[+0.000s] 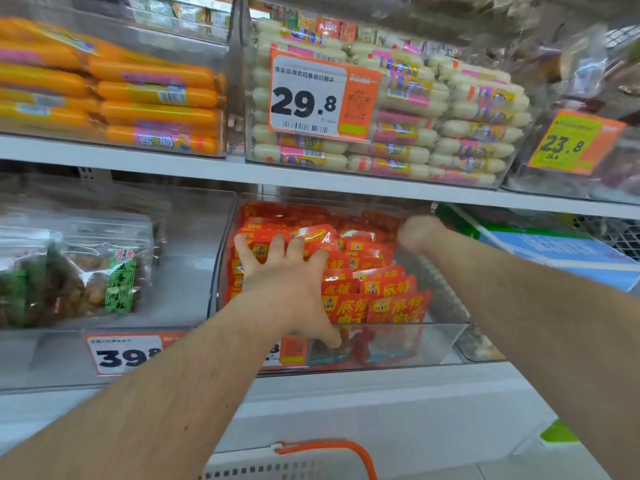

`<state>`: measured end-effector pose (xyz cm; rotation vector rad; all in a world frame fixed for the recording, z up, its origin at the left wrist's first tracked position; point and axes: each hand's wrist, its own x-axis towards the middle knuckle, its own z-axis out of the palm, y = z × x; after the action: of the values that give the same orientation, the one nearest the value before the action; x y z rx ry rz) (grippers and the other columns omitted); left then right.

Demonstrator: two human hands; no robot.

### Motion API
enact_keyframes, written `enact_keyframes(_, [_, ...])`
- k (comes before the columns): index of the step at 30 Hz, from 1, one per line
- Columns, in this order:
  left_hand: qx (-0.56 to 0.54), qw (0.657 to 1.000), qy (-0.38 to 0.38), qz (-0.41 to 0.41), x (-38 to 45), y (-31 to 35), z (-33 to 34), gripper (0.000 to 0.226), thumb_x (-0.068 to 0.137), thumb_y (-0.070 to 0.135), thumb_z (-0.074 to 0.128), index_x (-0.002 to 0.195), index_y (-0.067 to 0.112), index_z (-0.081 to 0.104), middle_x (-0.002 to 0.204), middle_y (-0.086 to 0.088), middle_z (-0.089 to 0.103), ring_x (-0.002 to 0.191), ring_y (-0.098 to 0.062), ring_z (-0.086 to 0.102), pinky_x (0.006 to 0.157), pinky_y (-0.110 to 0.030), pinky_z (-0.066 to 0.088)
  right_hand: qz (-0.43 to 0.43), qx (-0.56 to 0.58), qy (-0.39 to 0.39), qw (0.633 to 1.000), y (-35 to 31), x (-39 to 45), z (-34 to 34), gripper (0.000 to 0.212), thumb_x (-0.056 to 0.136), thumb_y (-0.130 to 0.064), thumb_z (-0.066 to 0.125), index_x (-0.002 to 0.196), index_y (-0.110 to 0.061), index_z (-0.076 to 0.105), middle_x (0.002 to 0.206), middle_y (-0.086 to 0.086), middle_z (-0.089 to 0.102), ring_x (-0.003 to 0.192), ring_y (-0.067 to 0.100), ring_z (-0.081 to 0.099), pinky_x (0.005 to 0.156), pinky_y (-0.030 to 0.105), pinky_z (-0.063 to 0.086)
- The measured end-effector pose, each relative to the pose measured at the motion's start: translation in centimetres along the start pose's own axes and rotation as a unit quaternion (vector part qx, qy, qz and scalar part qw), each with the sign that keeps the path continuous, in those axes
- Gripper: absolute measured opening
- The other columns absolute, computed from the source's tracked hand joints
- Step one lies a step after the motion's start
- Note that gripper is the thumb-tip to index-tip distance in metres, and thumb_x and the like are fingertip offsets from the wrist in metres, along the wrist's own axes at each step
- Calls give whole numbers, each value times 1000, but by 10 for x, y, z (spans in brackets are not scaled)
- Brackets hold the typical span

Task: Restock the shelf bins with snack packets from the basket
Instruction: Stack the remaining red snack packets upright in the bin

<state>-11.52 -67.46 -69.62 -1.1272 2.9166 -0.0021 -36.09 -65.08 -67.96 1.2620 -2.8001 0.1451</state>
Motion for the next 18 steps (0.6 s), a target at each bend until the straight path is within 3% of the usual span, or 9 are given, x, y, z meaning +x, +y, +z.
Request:
enact_keyframes(3, [-30, 995, 86, 32, -17, 2, 1, 115, 56, 81, 64, 149, 38, 12, 159, -1, 11, 148, -31, 4, 108, -72, -10, 27, 57, 86, 994, 3, -32, -10, 28, 98, -11, 42, 110, 1, 65, 119, 19, 65, 111, 34, 60, 79, 29, 42])
enact_keyframes(6, [-69, 976, 196, 57, -37, 7, 6, 97, 62, 75, 62, 144, 35, 29, 148, 0, 33, 137, -26, 27, 114, -61, 11, -3, 196, 205, 959, -6, -72, -17, 30, 89, -9, 50, 108, -7, 72, 112, 14, 71, 106, 34, 64, 88, 32, 48])
enact_keyframes(8, [-86, 958, 265, 66, -50, 9, 14, 81, 64, 68, 63, 134, 30, 46, 133, 1, 49, 122, -27, 43, 102, -51, 31, -45, 218, 287, 932, -18, -105, -12, 27, 89, -14, 52, 105, -13, 74, 103, 9, 74, 99, 30, 66, 89, 34, 50])
enact_keyframes(11, [-128, 931, 332, 80, -70, 9, 30, 59, 63, 54, 60, 114, 24, 60, 108, 0, 63, 99, -28, 56, 81, -42, 42, -146, 259, 373, 879, -44, -156, 7, 21, 81, -19, 53, 84, -14, 73, 75, 3, 71, 74, 16, 61, 71, 30, 46])
enact_keyframes(14, [-189, 946, 247, 88, -93, 4, 54, 47, 70, 44, 59, 112, 23, 56, 105, 1, 62, 97, -27, 58, 78, -39, 45, -228, 285, 377, 851, -67, -194, 46, 24, 74, -23, 48, 71, -12, 69, 63, 3, 65, 67, 16, 52, 60, 29, 38])
enact_keyframes(18, [-230, 967, 89, 65, -121, -14, 119, 43, 77, 36, 65, 116, 23, 50, 103, 4, 62, 95, -25, 60, 75, -36, 46, -240, 301, 246, 890, -84, -229, 127, 25, 72, -27, 42, 65, -14, 63, 61, 3, 62, 59, 24, 56, 55, 33, 39])
